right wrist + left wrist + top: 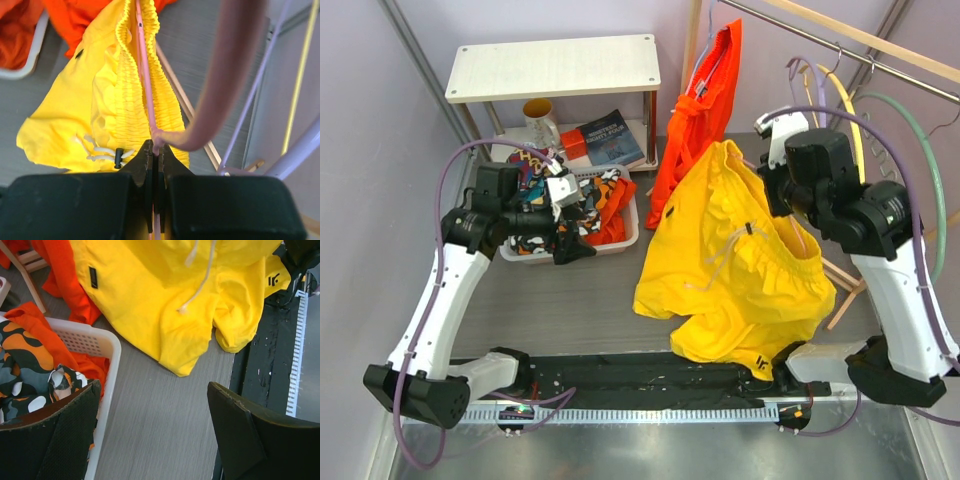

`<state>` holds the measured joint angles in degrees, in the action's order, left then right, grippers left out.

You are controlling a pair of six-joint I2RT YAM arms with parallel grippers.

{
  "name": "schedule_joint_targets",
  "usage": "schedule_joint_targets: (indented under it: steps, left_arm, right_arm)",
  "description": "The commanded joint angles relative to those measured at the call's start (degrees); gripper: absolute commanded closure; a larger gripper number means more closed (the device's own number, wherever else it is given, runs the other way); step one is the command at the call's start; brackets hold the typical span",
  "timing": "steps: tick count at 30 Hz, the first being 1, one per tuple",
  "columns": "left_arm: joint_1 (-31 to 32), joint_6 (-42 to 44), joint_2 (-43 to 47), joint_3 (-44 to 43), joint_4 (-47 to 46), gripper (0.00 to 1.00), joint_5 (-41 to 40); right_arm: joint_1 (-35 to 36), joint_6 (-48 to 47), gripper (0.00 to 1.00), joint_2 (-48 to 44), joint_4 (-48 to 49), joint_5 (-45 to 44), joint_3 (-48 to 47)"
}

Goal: Place the shorts on the hanger

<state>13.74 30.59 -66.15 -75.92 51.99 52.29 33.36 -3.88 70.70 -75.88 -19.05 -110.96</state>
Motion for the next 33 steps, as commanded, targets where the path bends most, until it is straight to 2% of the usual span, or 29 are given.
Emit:
schedule_joint_targets:
  steps: [1,6,12,19,22,28,29,33]
  left_arm:
    - [0.0,-1.6,2.8,0.9,-2.2,0.14,1.1]
    - [0.0,-1.8,3.3,1.4,-1.5,0.14,1.3]
    - [-0.1,-1.5,3.8,2.5,-1.7,0.14,1.4]
    - [0.0,-2.3,2.6,2.4,-2.4,0.14,2.3]
    - [0.0,-3.3,3.0,2.9,-3.6,0.14,2.6]
    - [-0.1,-4.7,3.4,3.3,-3.8,0.12,2.0]
    - [-0.1,-4.9,3.5,3.4,-3.7,0.00,2.2]
    - [0.0,-6.9,4.6,4.4,-4.6,0.00,3.2]
  right_arm:
    - [-0.5,8.2,0.99,4.9,7.9,-14.1,-8.0]
    - [-0.4,9.8,0.99,10.5,10.9,-23.6,-13.1]
    - [-0.4,7.9,0.99,14.0,12.7,-29.5,-19.9]
    - [-0.5,2.9,0.99,13.9,19.3,-35.6,-17.7]
    - [-0.4,0.8,0.99,12.3,25.4,-36.9,-13.0]
    - [0.1,-3.7,0.99,10.2,46.3,-38.5,-1.6]
    - [0.3,-4.5,0.99,10.1,49.0,-39.3,1.1]
    - [3.0,-12.5,0.99,9.6,67.7,-46.5,9.7]
